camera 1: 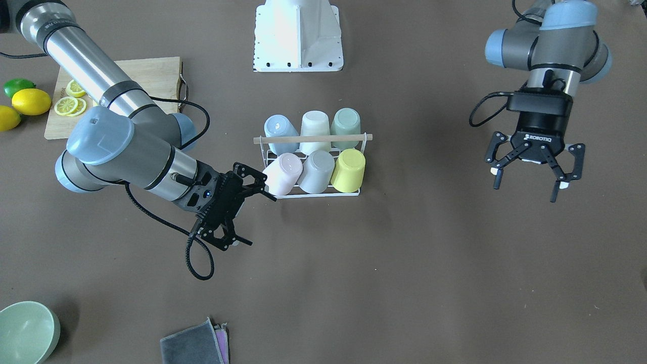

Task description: Place cup on cup holder

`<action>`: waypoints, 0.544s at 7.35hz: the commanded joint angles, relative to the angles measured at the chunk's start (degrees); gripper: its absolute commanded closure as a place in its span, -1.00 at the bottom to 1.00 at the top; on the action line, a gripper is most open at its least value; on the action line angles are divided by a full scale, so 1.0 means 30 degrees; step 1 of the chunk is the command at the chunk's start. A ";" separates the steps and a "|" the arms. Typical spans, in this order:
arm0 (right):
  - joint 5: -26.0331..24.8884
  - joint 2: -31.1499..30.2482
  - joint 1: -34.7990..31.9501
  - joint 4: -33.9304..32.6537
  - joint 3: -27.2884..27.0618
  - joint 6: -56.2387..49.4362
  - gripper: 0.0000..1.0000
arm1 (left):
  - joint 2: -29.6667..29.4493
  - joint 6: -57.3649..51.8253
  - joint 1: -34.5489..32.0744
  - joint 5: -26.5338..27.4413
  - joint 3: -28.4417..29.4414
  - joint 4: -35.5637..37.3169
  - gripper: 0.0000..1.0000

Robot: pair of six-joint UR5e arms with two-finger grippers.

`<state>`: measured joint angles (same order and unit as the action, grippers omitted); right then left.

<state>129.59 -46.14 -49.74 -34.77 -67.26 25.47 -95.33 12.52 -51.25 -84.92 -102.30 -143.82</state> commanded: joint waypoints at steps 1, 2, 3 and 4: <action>0.0395 -0.0002 -0.0878 -0.6192 -0.1187 0.0006 -1.00 | -0.0036 -0.1435 -0.3381 -0.4345 0.0057 0.5749 -0.96; 0.0396 -0.0437 -0.0940 -0.9267 -0.2295 -0.0022 -1.00 | -0.0012 -0.1679 -0.4673 -0.4679 0.0087 0.8683 -0.96; 0.0135 -0.1224 -0.0999 -1.2576 -0.3728 -0.0023 -1.00 | 0.0191 -0.1507 -0.5556 -0.7438 0.0290 1.0742 -0.96; -0.0129 -0.1522 -0.1376 -1.4697 -0.4206 -0.0023 -1.00 | 0.0222 -0.1564 -0.6667 -0.9756 0.1191 1.2706 -0.96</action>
<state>130.07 -49.05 -52.82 -68.93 -76.81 25.41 -94.91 8.02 -67.02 -105.52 -101.09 -113.97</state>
